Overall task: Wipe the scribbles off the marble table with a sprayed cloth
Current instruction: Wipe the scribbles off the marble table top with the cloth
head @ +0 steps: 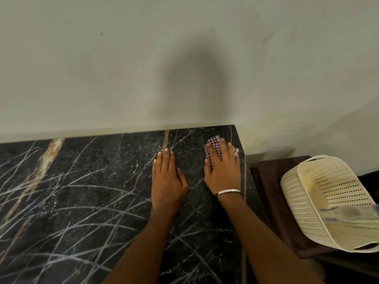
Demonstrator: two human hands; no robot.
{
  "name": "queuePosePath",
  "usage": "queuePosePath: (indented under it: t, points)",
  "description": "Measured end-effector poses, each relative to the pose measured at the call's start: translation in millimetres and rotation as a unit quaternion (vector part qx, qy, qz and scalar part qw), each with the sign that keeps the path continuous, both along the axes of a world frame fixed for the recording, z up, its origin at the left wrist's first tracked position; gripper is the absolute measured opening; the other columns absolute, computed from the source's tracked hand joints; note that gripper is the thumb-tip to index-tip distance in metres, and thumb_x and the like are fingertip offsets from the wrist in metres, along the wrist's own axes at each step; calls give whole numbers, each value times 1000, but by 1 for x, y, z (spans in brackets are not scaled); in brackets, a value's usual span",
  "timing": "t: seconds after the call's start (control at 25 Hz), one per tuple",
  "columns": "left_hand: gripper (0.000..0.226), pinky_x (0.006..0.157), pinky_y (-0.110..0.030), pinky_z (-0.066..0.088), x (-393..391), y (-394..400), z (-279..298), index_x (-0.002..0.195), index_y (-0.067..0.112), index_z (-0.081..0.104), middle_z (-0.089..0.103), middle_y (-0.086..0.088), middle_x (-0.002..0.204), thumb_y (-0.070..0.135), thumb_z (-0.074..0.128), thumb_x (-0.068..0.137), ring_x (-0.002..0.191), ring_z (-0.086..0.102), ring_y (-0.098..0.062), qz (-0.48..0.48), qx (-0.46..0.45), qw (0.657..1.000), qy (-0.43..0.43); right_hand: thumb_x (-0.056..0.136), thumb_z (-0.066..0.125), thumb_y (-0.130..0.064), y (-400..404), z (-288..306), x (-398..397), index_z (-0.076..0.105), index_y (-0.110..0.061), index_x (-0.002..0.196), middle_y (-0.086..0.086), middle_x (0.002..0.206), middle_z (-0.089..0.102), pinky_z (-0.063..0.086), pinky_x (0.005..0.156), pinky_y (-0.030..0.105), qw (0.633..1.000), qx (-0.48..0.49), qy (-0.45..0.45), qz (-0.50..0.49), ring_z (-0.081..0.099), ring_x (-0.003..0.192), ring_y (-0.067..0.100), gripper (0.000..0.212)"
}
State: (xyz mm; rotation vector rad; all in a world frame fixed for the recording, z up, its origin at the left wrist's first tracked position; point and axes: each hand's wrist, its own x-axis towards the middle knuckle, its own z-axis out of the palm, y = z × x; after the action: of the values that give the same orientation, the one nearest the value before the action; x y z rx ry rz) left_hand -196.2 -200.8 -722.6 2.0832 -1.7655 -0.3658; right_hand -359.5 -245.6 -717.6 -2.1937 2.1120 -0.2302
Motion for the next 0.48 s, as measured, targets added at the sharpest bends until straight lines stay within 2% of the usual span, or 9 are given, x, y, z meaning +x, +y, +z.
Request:
queuePosePath:
  t: [0.12,0.32,0.48]
  points:
    - [58,122,-37,6,0,1,1,152,11,23,19,-5,160,29,37,99,149,7,-17,4,0,1000,4,94,34,-43,5,1,-5,34,-32,145,6,158,21,21,116,52,999,6,-11,34,16,145,30,53]
    - [57,122,-37,6,1,1,0,152,11,23,19,-6,160,29,36,99,149,7,-18,-1,-3,1000,6,92,34,-41,-1,2,-52,37,-28,144,9,157,24,21,116,51,999,-10,-14,-44,20,143,33,54]
    - [57,122,-38,9,-1,1,2,151,10,26,23,-7,159,28,38,98,149,11,-19,3,-7,1000,6,93,36,-42,11,2,-17,35,-30,146,9,158,21,16,117,51,999,-9,-8,-44,18,144,33,54]
